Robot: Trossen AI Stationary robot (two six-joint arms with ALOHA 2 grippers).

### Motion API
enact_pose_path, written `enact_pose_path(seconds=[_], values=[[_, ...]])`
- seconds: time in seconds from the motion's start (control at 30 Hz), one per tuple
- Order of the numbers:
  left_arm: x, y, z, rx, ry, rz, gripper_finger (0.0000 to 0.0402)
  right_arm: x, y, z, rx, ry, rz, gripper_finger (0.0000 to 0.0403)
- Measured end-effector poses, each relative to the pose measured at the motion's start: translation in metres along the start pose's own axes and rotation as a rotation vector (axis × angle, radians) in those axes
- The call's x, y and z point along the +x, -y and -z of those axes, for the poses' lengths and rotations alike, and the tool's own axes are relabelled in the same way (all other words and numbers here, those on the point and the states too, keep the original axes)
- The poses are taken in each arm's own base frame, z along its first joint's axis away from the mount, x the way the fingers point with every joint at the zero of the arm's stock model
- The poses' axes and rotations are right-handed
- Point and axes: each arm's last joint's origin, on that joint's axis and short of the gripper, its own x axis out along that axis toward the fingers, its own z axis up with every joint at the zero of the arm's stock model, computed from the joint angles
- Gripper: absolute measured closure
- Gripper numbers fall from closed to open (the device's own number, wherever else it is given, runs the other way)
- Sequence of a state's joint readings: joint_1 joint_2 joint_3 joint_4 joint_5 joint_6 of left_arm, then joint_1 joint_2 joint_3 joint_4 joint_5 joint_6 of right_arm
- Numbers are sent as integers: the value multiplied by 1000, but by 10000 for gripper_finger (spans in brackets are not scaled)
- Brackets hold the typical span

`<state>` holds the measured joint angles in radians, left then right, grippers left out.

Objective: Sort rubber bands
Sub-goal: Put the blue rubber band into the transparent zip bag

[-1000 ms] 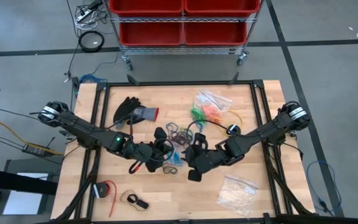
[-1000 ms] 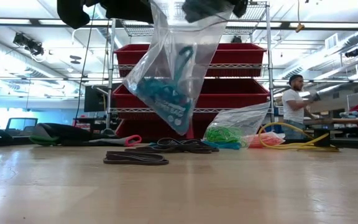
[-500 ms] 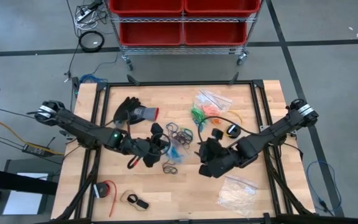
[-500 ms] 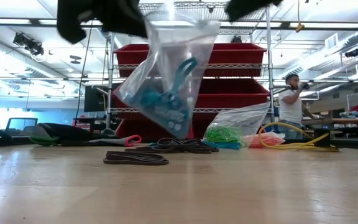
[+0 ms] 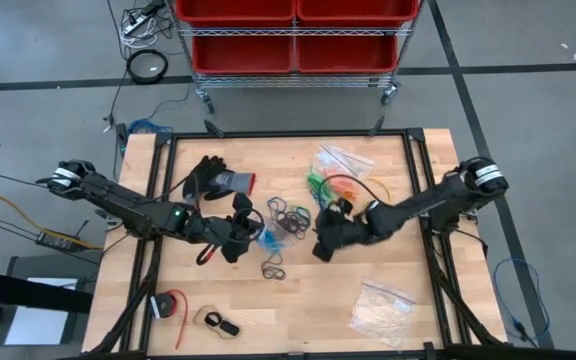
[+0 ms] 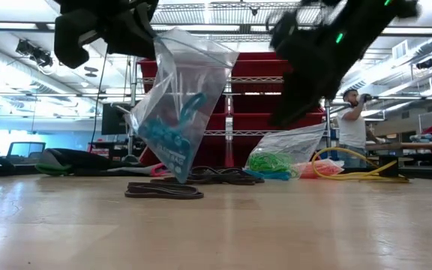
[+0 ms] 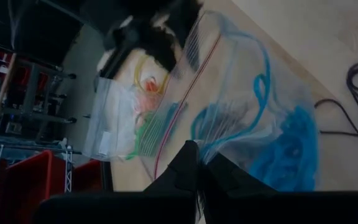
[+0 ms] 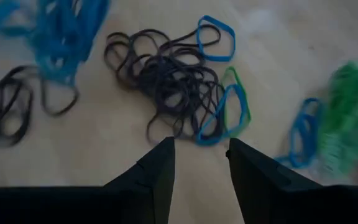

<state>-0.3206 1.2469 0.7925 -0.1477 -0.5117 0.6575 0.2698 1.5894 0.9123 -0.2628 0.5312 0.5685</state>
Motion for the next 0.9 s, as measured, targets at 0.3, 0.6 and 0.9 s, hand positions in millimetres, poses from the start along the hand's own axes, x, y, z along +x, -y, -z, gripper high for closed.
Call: enact_pose_path(seconds=[0.3,0.6,0.9], values=[[-6,-5,-1,-15,24,-16,389,53,52,14,108,-16,-106,275],[-7,-6,-2,-23,35,-25,389,86,37,22,38,-25,-114,278],[-8,-6,-3,-25,43,-27,389,90,35,19,15,-33,-48,336]])
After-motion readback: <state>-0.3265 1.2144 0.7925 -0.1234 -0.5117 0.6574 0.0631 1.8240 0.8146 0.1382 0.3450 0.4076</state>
